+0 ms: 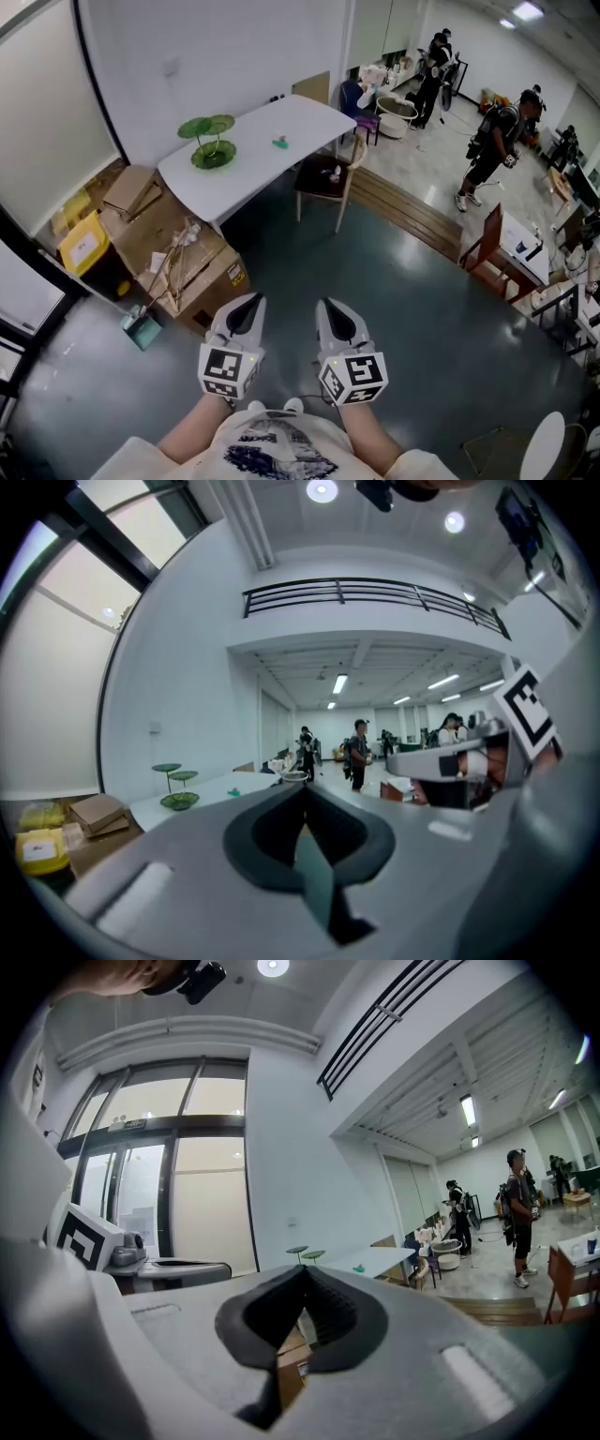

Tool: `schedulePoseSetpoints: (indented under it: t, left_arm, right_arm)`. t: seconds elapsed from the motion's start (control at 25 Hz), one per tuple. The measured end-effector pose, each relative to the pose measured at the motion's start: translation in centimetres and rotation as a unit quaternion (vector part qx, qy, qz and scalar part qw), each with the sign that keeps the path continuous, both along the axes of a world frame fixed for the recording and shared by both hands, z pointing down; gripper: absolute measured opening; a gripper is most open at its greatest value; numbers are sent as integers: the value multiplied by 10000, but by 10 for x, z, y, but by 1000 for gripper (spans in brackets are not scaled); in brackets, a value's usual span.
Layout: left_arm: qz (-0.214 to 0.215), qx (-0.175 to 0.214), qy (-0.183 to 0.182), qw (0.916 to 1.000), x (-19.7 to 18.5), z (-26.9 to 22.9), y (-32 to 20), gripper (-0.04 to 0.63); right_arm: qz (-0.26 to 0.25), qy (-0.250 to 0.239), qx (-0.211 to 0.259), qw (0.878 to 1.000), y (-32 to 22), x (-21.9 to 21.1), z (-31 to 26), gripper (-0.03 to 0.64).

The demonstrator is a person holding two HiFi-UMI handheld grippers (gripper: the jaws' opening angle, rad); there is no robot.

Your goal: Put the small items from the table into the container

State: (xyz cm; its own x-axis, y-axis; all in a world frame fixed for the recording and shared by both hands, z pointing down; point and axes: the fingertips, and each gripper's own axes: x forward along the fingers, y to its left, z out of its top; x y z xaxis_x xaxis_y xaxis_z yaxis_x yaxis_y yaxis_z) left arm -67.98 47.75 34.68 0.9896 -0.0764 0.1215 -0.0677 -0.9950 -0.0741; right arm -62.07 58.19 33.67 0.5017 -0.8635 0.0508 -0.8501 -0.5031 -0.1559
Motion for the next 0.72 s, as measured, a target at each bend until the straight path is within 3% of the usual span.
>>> schedulePoseSetpoints:
  t: [0.72]
  left_arm:
    - [448,-82,-4,9990,77,14,1,-11]
  right_arm:
    - [144,-216,-5,9997,-3,65,22,-3]
